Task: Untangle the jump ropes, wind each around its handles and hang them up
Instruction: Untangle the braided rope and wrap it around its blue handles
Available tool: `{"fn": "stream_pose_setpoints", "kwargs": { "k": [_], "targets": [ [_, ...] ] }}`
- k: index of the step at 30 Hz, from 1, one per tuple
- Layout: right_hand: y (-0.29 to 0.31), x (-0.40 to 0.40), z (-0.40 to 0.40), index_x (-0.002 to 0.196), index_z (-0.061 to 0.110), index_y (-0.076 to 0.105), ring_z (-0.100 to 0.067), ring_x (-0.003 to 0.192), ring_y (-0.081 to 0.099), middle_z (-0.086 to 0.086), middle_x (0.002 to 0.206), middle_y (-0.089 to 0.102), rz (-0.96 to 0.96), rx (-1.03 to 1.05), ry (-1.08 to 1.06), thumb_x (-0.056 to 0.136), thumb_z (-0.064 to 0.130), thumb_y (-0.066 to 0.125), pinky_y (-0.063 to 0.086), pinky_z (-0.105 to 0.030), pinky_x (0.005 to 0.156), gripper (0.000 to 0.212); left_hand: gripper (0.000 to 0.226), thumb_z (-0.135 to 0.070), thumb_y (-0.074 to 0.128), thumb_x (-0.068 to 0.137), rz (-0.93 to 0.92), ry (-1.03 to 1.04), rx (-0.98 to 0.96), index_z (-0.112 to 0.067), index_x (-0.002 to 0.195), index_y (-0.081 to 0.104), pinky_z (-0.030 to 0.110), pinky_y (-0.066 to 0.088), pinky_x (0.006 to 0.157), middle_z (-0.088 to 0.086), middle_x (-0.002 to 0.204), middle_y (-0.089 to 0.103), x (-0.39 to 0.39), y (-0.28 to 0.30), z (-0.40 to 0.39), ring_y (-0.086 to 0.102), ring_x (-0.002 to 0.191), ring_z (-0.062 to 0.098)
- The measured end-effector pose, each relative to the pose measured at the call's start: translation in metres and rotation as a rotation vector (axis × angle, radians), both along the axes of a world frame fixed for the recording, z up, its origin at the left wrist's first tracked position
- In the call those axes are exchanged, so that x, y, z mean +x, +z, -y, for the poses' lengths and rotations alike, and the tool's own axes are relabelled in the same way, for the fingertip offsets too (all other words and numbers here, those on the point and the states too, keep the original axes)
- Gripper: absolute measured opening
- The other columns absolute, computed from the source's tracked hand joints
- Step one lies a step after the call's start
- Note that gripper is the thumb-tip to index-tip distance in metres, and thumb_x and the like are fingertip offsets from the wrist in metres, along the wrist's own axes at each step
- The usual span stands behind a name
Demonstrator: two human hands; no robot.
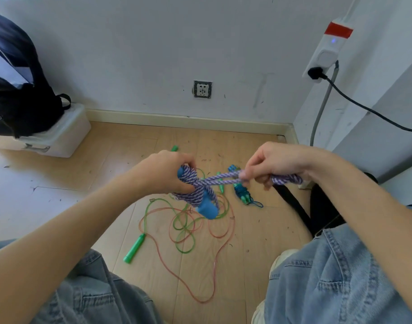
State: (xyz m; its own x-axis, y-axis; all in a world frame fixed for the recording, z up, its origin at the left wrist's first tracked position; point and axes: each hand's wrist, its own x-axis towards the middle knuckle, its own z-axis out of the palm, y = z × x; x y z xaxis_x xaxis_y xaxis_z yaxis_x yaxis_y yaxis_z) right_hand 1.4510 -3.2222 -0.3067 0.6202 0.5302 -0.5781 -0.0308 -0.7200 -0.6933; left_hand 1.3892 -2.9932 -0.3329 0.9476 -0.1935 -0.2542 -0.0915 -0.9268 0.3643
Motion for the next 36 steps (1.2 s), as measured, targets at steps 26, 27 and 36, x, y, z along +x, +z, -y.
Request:
{"fn": "stream_pose_setpoints", "kwargs": {
  "k": [26, 27, 36],
  "targets": [
    [-0.016, -0.011, -0.007, 0.077, 0.006, 0.065, -0.008, 0.041, 0.05, 0.002, 0.054, 0.056, -0.057, 0.336, -0.122, 0.088, 0.021, 0.053, 0.051, -0.025, 0.052, 0.022, 0.046, -0.023, 0.082, 0.059, -0.302, 0.116, -1.4, -0.025, 0.103, 0.071, 0.028, 0.057, 0.067, 0.002, 0.104, 0.068, -0.002, 0.041, -0.014, 0.069, 0.09, 0.019],
    [-0.013, -0.011, -0.007, 0.082, 0.008, 0.069, -0.007, 0.038, 0.045, 0.003, 0.053, 0.052, -0.126, 0.468, -0.156, 0.085, 0.029, 0.054, 0.05, -0.022, 0.047, 0.026, 0.037, -0.026, 0.079, 0.061, -0.258, 0.233, -1.527, -0.021, 0.096, 0.073, 0.027, 0.057, 0.063, 0.006, 0.104, 0.066, 0.001, 0.042, -0.017, 0.07, 0.087, 0.02],
    [0.001, -0.022, -0.019, 0.097, -0.001, 0.061, -0.006, 0.035, 0.027, 0.005, 0.053, 0.037, -0.198, 0.535, -0.031, 0.091, 0.033, 0.049, 0.042, -0.021, 0.042, 0.037, 0.018, -0.015, 0.067, 0.081, -0.13, 0.756, -1.63, -0.005, 0.095, 0.064, 0.028, 0.057, 0.054, 0.01, 0.099, 0.064, 0.007, 0.022, -0.006, 0.071, 0.077, 0.027]
  ]
}}
